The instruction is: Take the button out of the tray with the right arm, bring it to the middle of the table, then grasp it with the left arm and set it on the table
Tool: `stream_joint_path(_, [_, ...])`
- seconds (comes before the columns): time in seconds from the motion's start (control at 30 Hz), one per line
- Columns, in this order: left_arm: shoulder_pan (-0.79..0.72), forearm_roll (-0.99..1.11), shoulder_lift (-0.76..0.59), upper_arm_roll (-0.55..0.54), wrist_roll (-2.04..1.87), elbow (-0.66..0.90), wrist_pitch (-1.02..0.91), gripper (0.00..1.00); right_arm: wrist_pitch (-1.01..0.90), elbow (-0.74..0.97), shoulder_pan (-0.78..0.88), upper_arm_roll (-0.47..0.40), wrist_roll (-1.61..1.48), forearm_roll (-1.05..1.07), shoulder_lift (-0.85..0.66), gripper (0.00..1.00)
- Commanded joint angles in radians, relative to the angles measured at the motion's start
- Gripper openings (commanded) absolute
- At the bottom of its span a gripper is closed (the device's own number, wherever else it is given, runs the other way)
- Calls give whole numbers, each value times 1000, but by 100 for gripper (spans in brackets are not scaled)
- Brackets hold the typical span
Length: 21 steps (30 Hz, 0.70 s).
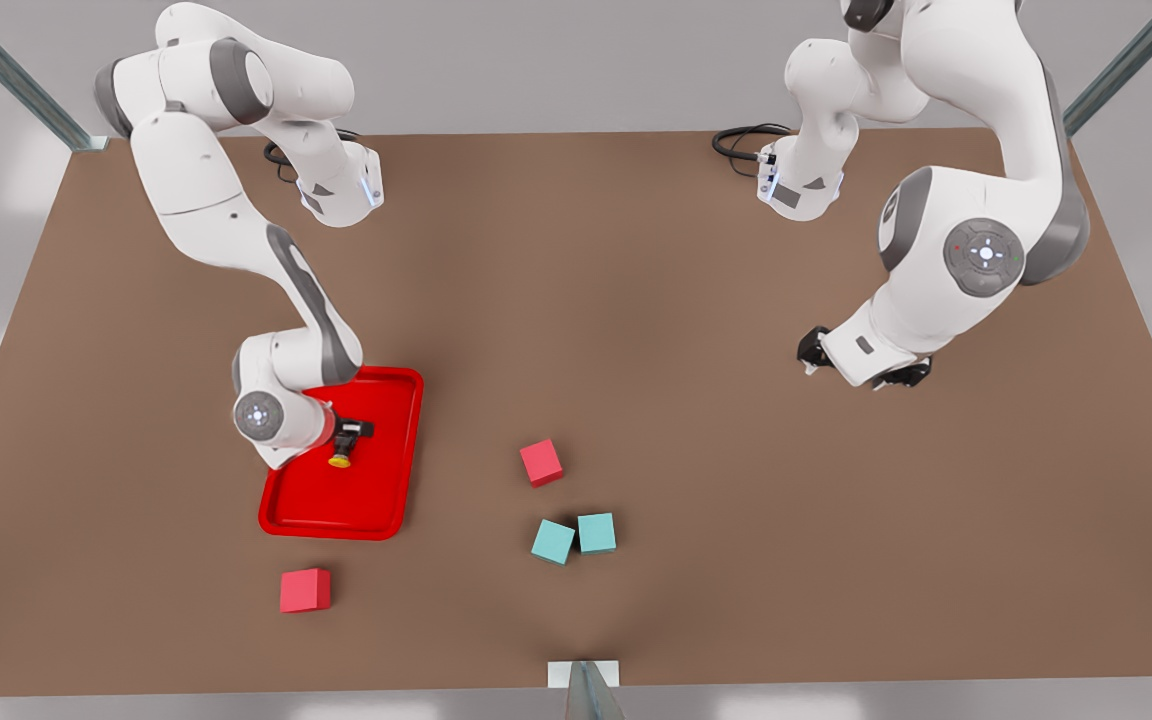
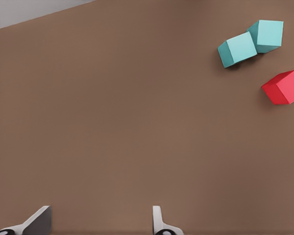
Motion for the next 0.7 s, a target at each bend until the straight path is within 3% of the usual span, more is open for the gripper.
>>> stream_joint_path(0.0, [-1,1,1,0,-1,0,3,100,83,-15,-2,0,-13,2,-1,100])
stream_joint_path(0.6, [-1,1,12,0,-1,0,9,100,181,-10,-3,0,-17,5,7,100])
stream_joint_path(0.63, [-1,1,12,0,-1,0,9,100,181,-10,-3,0,-17,5,7,94])
stream_joint_path(0.67, [-1,1,12,0,-1,0,9,100,181,-9,-3,0,-18,6,7,69])
